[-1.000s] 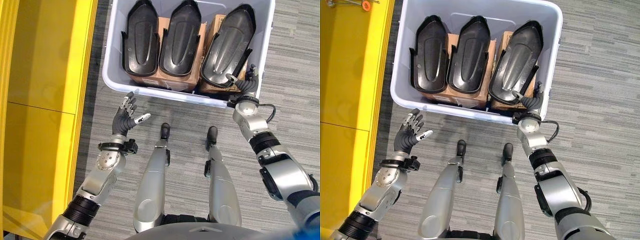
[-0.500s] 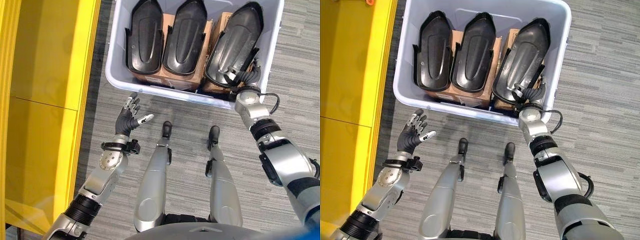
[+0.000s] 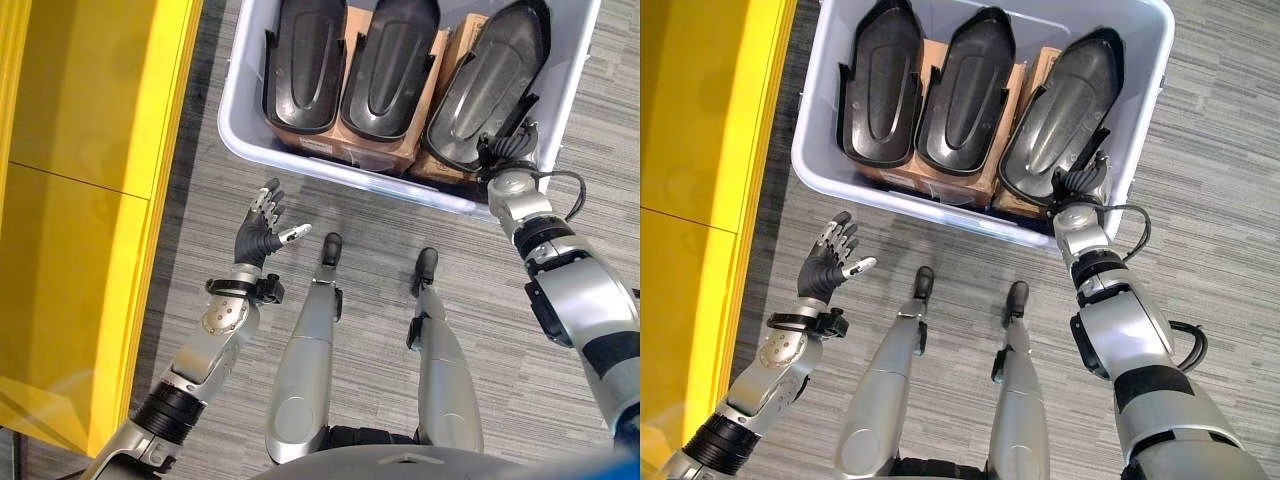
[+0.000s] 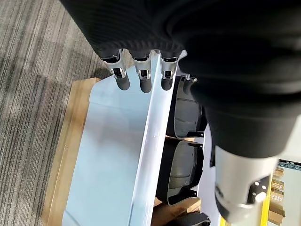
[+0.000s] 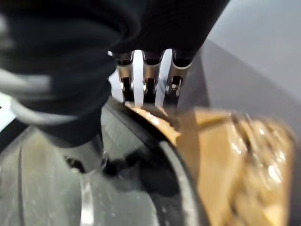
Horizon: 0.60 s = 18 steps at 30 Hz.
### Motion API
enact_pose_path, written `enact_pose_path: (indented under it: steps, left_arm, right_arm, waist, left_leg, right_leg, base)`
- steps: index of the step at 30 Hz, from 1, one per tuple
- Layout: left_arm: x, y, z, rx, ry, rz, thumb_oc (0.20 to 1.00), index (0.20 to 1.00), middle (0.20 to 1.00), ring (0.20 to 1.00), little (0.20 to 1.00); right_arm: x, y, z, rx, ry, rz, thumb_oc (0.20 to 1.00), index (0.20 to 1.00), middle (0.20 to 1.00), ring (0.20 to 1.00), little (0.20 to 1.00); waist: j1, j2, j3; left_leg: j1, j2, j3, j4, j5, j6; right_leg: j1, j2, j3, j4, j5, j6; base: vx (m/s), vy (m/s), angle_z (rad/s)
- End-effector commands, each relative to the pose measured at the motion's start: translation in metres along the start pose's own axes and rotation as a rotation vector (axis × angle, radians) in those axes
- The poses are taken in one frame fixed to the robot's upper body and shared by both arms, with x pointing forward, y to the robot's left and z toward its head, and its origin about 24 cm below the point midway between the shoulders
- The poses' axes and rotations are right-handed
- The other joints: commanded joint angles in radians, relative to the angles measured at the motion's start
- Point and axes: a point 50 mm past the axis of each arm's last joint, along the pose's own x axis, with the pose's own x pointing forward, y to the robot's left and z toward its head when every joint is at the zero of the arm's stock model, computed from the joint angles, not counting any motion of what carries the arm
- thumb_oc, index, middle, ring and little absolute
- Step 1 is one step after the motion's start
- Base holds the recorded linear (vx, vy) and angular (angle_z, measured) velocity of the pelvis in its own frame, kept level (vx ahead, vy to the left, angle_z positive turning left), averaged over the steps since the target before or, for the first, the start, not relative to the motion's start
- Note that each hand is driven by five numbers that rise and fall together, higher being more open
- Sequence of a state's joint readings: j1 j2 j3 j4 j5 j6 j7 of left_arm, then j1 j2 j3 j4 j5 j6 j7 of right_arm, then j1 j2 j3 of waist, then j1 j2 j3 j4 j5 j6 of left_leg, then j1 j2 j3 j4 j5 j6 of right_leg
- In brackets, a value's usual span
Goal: Move parts from the plastic box to the shelf.
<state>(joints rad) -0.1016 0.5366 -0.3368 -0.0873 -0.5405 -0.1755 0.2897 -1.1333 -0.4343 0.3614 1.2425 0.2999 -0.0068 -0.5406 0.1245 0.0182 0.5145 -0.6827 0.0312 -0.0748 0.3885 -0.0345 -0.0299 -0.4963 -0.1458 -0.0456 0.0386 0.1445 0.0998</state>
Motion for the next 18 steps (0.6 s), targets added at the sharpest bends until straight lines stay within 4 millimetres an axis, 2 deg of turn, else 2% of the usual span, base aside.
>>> enact_pose_path:
  steps: [1,13,18]
  left_arm:
    - [-0.0028,-0.0027,0.0162,-0.024,-0.095,-0.015,1.0,1.0,1.0,1.0,1.0]
    - [-0.0005,-0.0032,0.0173,-0.029,-0.101,-0.01,1.0,1.0,1.0,1.0,1.0]
    - [-0.0007,0.0009,0.0178,-0.021,-0.101,0.003,1.0,1.0,1.0,1.0,1.0]
  right_arm:
    - [0.0028,-0.0072,-0.011,-0.113,0.008,0.032,0.2,0.2,0.2,0.2,0.2]
    - [0.0033,-0.0091,-0.0148,-0.076,0.04,0.02,0.2,0.2,0.2,0.2,0.2]
    - [0.0013,-0.0105,-0.0174,0.07,0.044,0.007,0.2,0.2,0.2,0.2,0.2]
  waist:
    - [0.014,0.027,0.005]
    - [0.011,0.025,0.005]
    - [0.001,0.018,0.005]
  left_leg:
    - [0.025,-0.015,0.022,-0.081,0.037,-0.008]
    - [0.028,-0.012,0.024,-0.079,0.033,-0.008]
    - [0.04,-0.009,0.027,-0.077,0.031,-0.008]
  right_leg:
    - [0.052,-0.028,-0.022,0.161,-0.177,0.033]
    - [0.049,-0.025,-0.02,0.165,-0.179,0.032]
    - [0.056,-0.021,-0.019,0.168,-0.181,0.031]
  base:
    - [0.0,0.0,0.0]
    - [0.0,0.0,0.0]
    - [0.0,0.0,0.0]
